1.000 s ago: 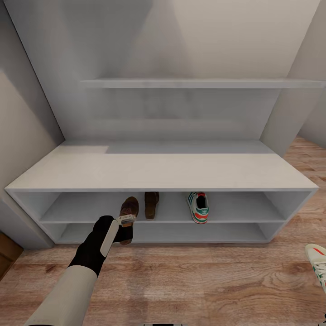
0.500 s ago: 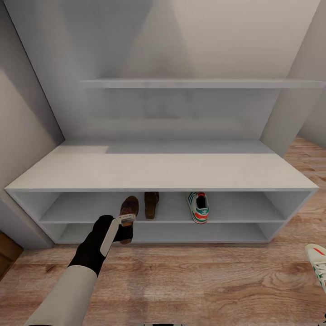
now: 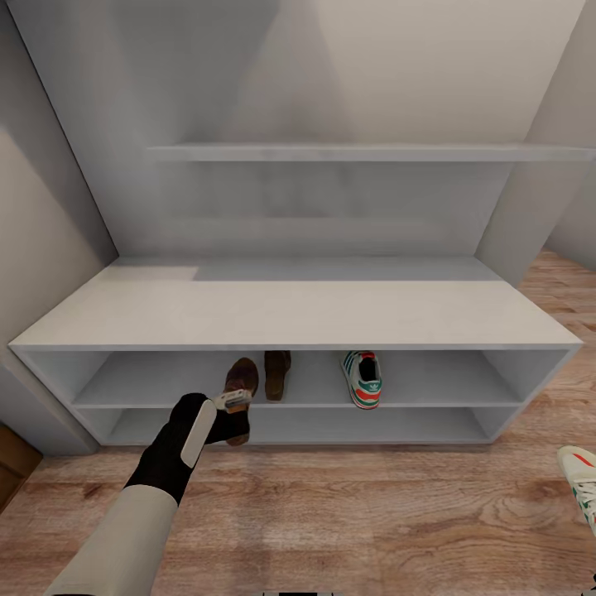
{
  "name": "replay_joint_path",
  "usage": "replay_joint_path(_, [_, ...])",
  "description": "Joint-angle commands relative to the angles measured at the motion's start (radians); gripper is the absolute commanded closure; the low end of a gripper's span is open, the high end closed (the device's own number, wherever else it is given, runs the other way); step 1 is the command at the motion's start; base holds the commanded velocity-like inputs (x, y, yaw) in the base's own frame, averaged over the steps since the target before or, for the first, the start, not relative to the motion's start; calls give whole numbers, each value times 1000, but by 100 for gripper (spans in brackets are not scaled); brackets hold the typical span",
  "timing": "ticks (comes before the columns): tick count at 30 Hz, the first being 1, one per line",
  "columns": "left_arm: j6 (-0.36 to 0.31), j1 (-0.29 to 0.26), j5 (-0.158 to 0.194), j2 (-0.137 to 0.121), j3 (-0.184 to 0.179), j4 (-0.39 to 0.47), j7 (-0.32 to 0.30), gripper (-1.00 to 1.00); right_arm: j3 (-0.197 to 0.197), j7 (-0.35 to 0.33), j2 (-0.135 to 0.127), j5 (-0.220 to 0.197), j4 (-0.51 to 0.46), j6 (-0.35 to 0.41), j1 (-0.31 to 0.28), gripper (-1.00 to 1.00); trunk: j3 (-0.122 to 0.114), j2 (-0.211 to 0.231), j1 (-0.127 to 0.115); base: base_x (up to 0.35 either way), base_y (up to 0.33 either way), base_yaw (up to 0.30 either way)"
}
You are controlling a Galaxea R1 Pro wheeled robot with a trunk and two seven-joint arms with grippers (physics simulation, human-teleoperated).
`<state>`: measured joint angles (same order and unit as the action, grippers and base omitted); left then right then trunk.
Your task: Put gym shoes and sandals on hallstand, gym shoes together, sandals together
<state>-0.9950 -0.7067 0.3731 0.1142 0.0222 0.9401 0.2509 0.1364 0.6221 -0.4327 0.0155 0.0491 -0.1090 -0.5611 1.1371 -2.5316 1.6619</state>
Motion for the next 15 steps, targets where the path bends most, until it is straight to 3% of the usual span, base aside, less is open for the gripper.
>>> replay_joint_path(1, [-3, 0, 11, 1, 2, 1, 9, 100, 4, 2, 0, 2, 5, -6, -2, 100, 1, 0, 0, 0, 0, 0])
replay_joint_path(15, [-3, 0, 12, 1, 0, 0, 9, 100, 3, 2, 0, 3, 5, -6, -2, 100, 1, 0, 0, 36, 0, 0])
